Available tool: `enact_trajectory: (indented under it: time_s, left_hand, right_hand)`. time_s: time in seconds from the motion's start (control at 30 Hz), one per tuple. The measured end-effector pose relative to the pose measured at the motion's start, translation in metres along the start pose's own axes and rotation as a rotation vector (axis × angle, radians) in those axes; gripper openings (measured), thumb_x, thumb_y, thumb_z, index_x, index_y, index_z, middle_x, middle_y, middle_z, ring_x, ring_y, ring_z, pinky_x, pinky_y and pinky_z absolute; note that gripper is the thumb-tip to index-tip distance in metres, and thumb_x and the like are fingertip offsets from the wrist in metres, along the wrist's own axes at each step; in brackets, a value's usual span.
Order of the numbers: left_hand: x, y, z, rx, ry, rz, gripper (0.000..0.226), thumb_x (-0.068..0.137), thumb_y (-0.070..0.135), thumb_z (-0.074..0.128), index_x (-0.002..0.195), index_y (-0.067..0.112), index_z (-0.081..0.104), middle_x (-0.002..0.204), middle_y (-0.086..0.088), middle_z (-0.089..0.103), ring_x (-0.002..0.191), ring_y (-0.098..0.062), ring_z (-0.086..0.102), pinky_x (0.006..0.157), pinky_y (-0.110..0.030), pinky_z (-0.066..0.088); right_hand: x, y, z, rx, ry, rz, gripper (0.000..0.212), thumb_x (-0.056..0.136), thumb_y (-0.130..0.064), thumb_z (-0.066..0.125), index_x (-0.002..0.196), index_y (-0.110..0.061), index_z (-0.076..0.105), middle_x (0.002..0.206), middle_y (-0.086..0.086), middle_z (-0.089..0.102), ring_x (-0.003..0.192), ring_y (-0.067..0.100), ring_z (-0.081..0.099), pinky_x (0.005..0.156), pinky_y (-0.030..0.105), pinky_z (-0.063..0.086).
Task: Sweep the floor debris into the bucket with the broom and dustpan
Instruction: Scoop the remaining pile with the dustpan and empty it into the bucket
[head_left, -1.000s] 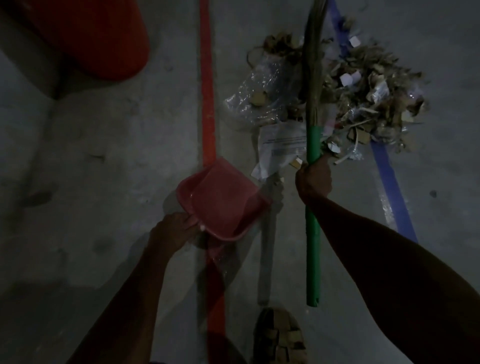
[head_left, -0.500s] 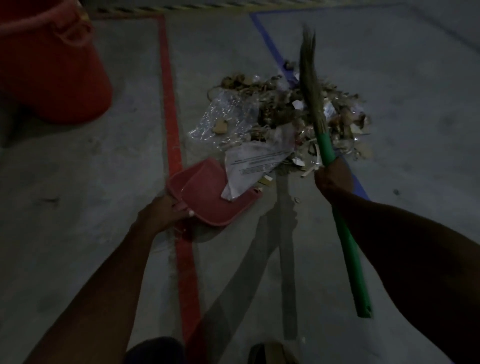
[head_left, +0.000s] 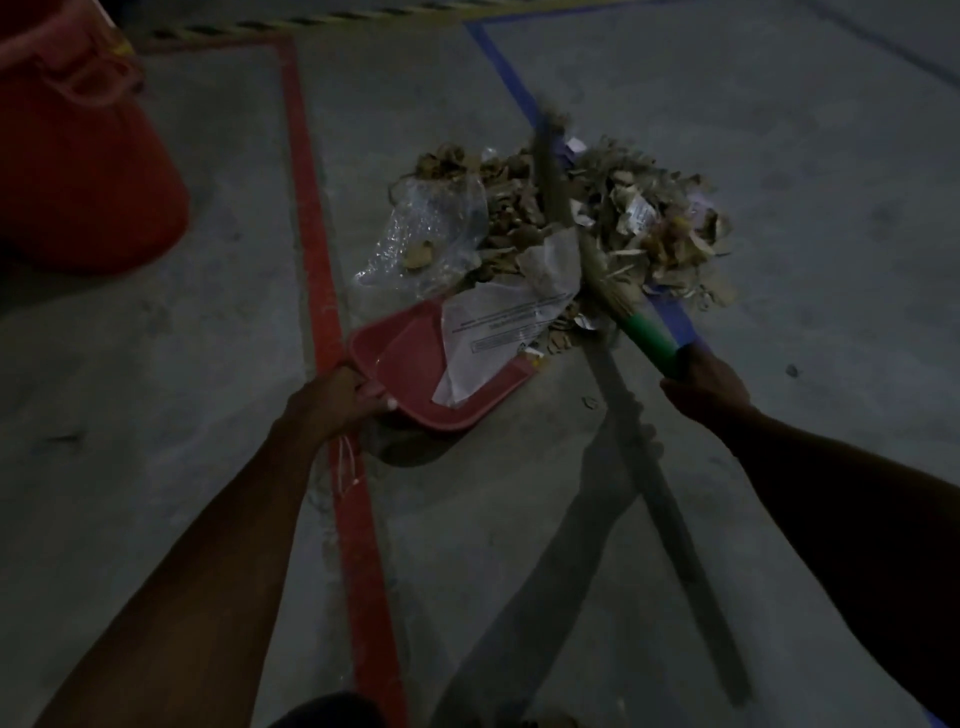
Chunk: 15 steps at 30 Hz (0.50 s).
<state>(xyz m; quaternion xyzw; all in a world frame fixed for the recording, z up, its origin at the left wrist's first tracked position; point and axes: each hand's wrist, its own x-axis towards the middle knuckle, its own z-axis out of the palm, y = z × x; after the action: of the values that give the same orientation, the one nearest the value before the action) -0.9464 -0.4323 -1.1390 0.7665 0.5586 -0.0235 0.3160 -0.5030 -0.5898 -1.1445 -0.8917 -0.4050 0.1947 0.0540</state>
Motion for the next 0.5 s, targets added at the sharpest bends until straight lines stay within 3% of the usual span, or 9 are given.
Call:
enact_trajectory:
  time_s: [0.17,0.37,0.5]
  left_hand:
    - [0.000,0.002,0.003,0.056,0.014,-0.039,0.066,0.077,0.066,0.067,0.115,0.012,0.067,0.119,-0.013,0.066,0.099,-0.029,0.064,0.075,-0.032,0.045]
    - [-0.009,0.002,0.011,0.133,0.084,-0.073,0.086,0.068,0.088,0.048,0.122,0.024,0.062,0.126,-0.008,0.063,0.109,-0.029,0.062,0.093,-0.043,0.050]
    - [-0.019,0.010,0.015,0.202,0.132,-0.103,0.070,0.079,0.076,0.057,0.117,0.017,0.062,0.124,-0.013,0.062,0.111,-0.032,0.061,0.093,-0.045,0.049]
  right_hand:
    - [-0.005,0.010,0.004,0.000,-0.102,-0.142,0.043,0.096,-0.023,0.064,0.135,-0.013,0.049,0.125,0.016,0.055,0.096,0.023,0.045,0.081,0.031,0.035]
    - [-0.042,-0.011,0.021,0.068,-0.171,-0.215,0.040,0.095,-0.021,0.063,0.132,-0.017,0.049,0.108,0.004,0.050,0.094,0.021,0.048,0.080,0.031,0.035]
    - [-0.073,-0.030,0.045,0.159,-0.192,-0.232,0.036,0.092,-0.021,0.064,0.124,-0.022,0.048,0.110,0.005,0.055,0.089,0.017,0.051,0.074,0.031,0.039]
